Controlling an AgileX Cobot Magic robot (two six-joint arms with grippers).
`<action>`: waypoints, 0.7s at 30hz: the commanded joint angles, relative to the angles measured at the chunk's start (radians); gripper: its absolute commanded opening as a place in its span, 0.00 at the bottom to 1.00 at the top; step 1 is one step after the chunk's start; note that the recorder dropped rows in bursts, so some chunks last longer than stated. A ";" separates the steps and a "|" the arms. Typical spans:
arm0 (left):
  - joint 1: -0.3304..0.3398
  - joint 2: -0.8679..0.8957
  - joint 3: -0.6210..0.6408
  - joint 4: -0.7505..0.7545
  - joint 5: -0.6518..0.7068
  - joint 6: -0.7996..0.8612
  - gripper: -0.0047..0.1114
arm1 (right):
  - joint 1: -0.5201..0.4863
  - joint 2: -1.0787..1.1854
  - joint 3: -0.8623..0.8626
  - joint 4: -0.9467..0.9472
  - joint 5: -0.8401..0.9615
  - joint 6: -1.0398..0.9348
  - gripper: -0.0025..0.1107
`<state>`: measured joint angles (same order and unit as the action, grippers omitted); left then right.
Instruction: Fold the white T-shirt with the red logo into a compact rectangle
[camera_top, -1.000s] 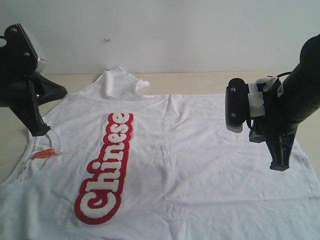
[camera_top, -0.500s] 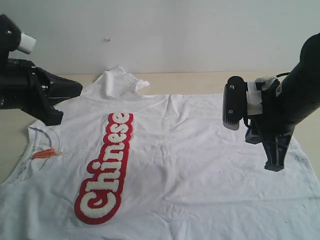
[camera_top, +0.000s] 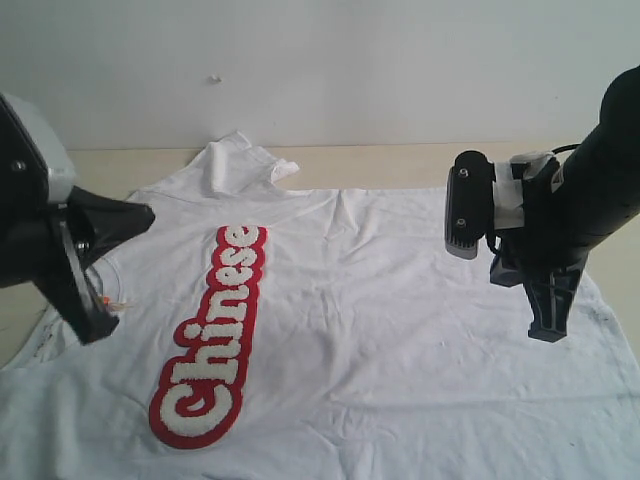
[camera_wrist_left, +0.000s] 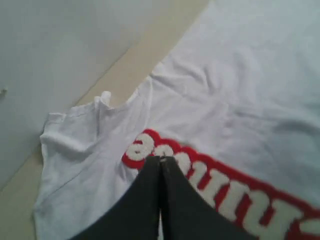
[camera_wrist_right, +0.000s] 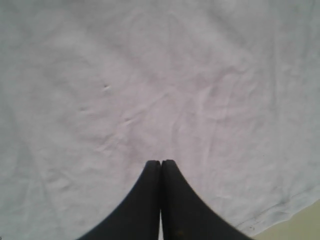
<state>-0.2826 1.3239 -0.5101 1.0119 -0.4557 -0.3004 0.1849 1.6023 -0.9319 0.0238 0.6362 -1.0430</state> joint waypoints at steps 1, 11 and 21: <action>-0.009 -0.046 0.040 0.111 0.097 0.016 0.04 | 0.001 0.000 -0.010 0.004 -0.011 0.001 0.02; -0.116 -0.146 0.065 -0.957 0.406 0.966 0.04 | 0.001 0.000 -0.010 0.004 -0.011 0.001 0.02; -0.048 -0.049 -0.030 -1.002 0.726 1.597 0.04 | 0.001 0.000 -0.010 0.005 -0.011 0.001 0.02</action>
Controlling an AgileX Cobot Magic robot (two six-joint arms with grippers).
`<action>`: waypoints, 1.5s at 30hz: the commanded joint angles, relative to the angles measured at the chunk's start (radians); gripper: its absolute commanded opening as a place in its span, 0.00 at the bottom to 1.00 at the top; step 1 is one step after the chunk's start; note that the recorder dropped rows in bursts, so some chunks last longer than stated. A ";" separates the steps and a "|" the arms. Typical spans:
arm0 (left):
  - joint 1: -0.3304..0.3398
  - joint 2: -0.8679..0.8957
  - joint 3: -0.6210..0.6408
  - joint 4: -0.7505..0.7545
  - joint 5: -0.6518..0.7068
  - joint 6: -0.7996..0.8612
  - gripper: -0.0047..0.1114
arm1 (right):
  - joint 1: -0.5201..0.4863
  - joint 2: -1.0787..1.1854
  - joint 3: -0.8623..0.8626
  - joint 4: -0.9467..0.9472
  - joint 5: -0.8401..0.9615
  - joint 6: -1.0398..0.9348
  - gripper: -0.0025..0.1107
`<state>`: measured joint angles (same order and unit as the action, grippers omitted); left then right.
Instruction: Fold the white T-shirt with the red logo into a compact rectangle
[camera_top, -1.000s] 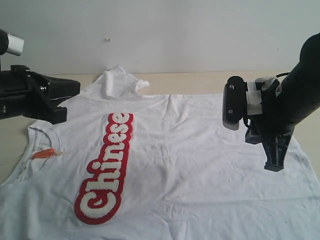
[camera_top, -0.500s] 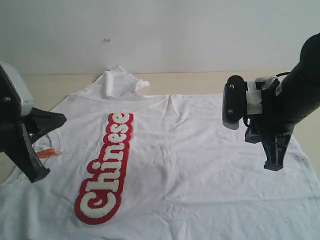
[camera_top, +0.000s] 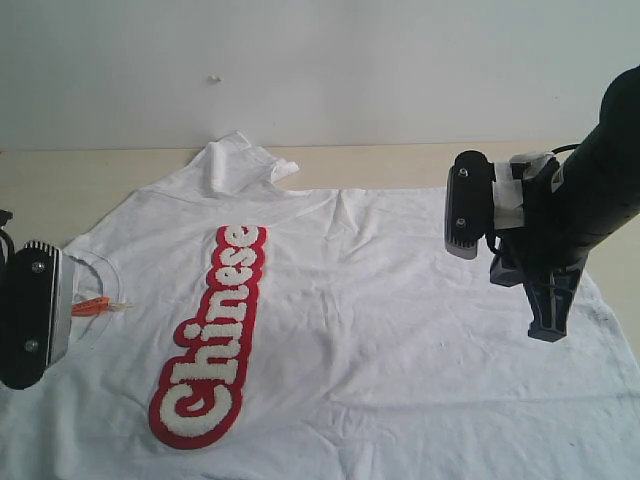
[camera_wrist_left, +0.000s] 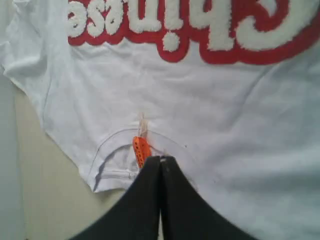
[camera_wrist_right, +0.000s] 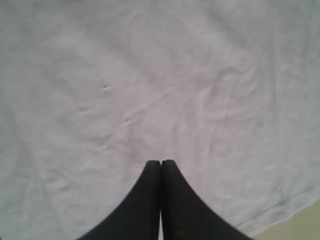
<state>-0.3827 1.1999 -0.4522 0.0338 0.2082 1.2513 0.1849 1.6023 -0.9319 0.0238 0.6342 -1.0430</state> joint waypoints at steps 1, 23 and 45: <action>0.062 0.097 -0.113 -0.034 0.085 0.034 0.04 | 0.001 0.000 -0.010 0.005 -0.009 0.001 0.02; 0.158 0.605 -0.648 -0.241 0.489 0.129 0.04 | 0.001 0.000 -0.010 0.369 -0.043 0.011 0.02; 0.314 0.681 -0.678 -0.234 0.444 0.185 0.04 | 0.001 0.045 -0.032 0.192 0.006 -0.085 0.02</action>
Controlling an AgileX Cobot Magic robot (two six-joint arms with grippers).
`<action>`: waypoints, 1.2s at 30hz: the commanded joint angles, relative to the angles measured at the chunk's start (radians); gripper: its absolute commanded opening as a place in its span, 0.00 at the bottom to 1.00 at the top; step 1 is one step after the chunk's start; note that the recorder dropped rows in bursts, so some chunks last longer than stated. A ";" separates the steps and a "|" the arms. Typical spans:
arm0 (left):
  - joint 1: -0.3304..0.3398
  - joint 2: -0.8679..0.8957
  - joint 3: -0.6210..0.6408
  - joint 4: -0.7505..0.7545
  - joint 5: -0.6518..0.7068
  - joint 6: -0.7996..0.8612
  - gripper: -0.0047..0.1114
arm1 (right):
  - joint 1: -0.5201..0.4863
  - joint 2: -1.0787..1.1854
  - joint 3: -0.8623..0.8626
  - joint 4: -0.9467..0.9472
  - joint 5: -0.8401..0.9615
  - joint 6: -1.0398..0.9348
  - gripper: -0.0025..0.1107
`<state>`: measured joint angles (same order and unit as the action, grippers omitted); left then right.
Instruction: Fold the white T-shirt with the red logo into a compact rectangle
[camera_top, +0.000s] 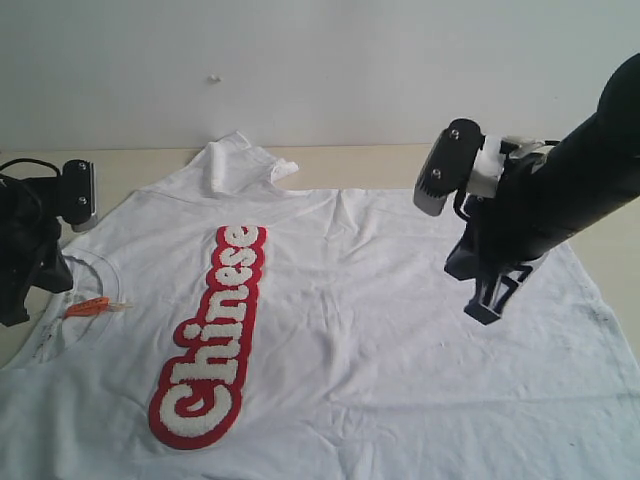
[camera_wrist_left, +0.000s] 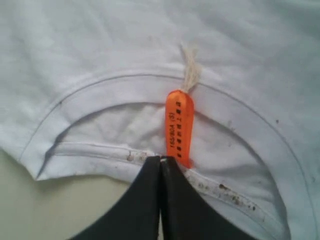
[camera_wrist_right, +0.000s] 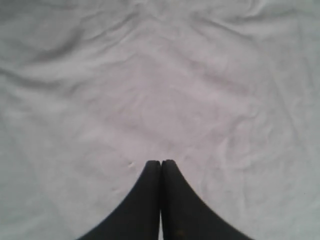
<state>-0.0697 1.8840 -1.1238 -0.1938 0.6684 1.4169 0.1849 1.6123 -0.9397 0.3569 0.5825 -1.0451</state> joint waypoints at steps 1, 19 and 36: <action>0.001 -0.003 -0.006 -0.006 -0.013 0.022 0.04 | 0.001 0.045 -0.033 -0.187 0.072 -0.082 0.02; 0.001 -0.003 -0.006 -0.017 0.005 0.022 0.80 | 0.001 0.123 -0.089 -0.627 0.054 0.231 0.89; 0.001 -0.016 -0.027 -0.116 0.139 0.219 0.74 | -0.048 0.117 -0.093 -0.596 0.074 0.009 0.95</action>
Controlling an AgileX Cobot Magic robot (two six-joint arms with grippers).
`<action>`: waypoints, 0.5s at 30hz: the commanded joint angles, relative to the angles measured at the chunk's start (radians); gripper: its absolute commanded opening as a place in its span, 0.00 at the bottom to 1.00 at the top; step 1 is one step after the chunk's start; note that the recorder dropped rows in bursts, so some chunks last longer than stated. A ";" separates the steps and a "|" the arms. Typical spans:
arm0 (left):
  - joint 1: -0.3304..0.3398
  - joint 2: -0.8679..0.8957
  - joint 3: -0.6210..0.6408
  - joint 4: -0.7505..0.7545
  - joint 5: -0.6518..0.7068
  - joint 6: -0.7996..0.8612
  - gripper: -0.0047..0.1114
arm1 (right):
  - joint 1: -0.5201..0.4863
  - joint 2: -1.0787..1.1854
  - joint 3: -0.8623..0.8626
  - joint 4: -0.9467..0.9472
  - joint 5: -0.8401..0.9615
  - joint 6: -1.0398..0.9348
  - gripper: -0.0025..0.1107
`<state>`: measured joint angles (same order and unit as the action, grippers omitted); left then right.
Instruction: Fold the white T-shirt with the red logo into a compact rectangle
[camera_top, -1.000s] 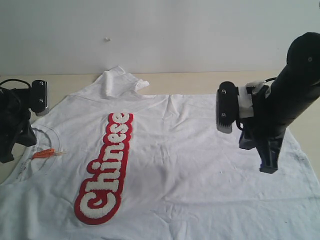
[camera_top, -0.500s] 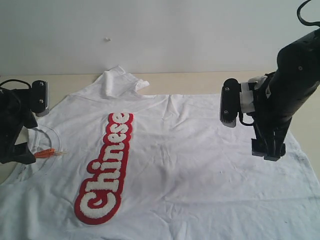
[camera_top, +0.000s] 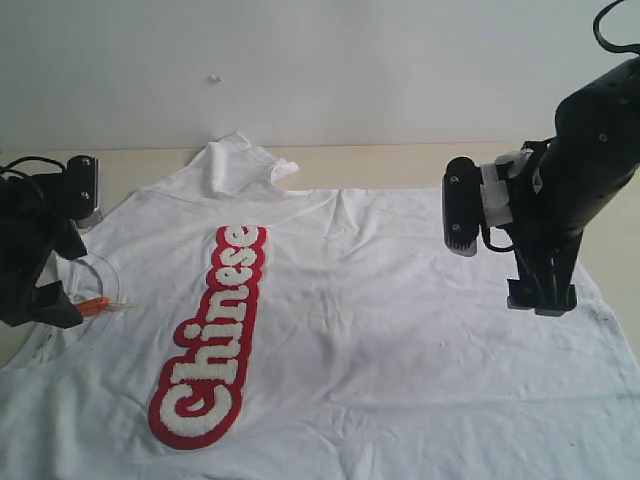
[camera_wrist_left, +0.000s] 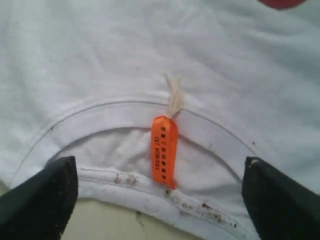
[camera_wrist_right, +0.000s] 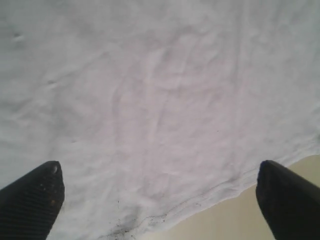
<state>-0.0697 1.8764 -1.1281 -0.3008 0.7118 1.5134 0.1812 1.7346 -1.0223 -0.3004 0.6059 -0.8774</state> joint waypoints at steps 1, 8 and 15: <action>0.001 -0.006 -0.029 -0.009 0.103 0.133 0.73 | -0.065 -0.005 -0.014 0.097 0.068 -0.205 0.95; 0.001 -0.002 -0.084 -0.007 0.135 0.161 0.52 | -0.232 0.031 -0.091 0.474 0.192 -0.629 0.95; 0.001 -0.002 -0.084 -0.016 0.132 0.161 0.33 | -0.298 0.148 -0.138 0.475 0.227 -0.690 0.95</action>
<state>-0.0697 1.8764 -1.2056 -0.3008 0.8368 1.6713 -0.0976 1.8358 -1.1425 0.1759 0.8157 -1.5434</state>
